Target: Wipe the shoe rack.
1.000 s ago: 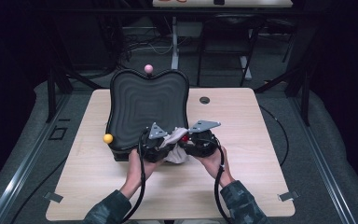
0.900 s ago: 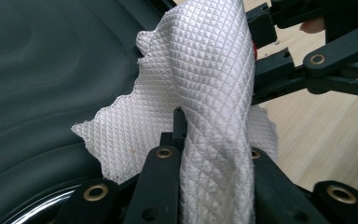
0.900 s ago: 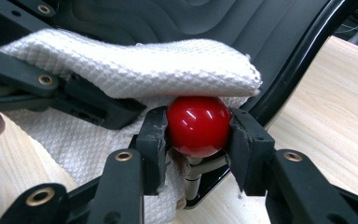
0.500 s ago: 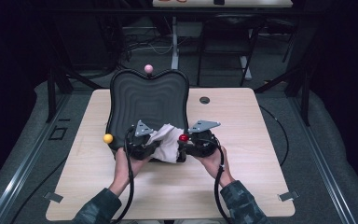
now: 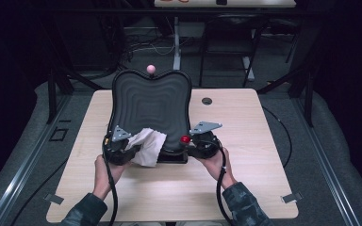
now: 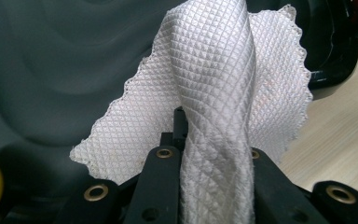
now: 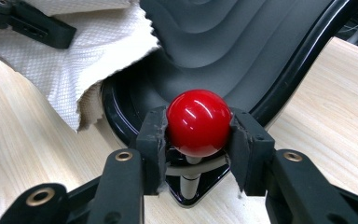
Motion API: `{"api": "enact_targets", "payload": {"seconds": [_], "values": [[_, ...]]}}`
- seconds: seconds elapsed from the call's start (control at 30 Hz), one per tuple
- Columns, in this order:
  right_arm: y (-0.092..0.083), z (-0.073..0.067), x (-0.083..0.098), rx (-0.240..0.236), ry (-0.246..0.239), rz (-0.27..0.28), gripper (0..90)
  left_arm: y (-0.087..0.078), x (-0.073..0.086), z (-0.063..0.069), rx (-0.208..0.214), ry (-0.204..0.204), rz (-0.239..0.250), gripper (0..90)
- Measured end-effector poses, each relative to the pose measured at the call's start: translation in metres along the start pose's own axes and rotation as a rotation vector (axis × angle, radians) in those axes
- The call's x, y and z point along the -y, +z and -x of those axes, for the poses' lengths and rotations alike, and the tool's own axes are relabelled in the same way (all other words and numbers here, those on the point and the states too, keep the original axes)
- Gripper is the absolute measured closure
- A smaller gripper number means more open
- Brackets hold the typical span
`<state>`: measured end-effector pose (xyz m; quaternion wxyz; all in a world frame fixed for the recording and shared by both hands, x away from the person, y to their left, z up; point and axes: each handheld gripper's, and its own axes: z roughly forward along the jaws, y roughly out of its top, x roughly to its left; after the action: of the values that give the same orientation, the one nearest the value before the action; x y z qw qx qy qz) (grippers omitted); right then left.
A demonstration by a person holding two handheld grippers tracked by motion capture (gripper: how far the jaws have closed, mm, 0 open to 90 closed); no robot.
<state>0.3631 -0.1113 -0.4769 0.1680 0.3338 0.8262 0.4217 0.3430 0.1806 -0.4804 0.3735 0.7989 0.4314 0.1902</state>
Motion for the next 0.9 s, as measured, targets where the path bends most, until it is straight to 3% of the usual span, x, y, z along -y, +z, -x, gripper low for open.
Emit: {"api": "enact_targets", "payload": {"seconds": [0.37, 0.47, 0.7, 0.9], "values": [[0.0, 0.001, 0.0, -0.01, -0.01, 0.002, 60.3, -0.021, 0.006, -0.019, -0.047, -0.044, 0.026, 84.8], [0.001, 0.001, 0.001, -0.012, -0.033, 0.011, 60.5, -0.027, 0.011, -0.03, -0.067, -0.059, 0.018, 84.7], [0.003, 0.0, 0.0, -0.024, -0.056, 0.018, 60.5, -0.035, 0.019, -0.038, -0.083, -0.079, 0.002, 84.7], [0.005, 0.001, -0.001, -0.044, -0.065, 0.021, 60.5, -0.043, 0.025, -0.046, -0.123, -0.095, -0.001, 84.7]]}}
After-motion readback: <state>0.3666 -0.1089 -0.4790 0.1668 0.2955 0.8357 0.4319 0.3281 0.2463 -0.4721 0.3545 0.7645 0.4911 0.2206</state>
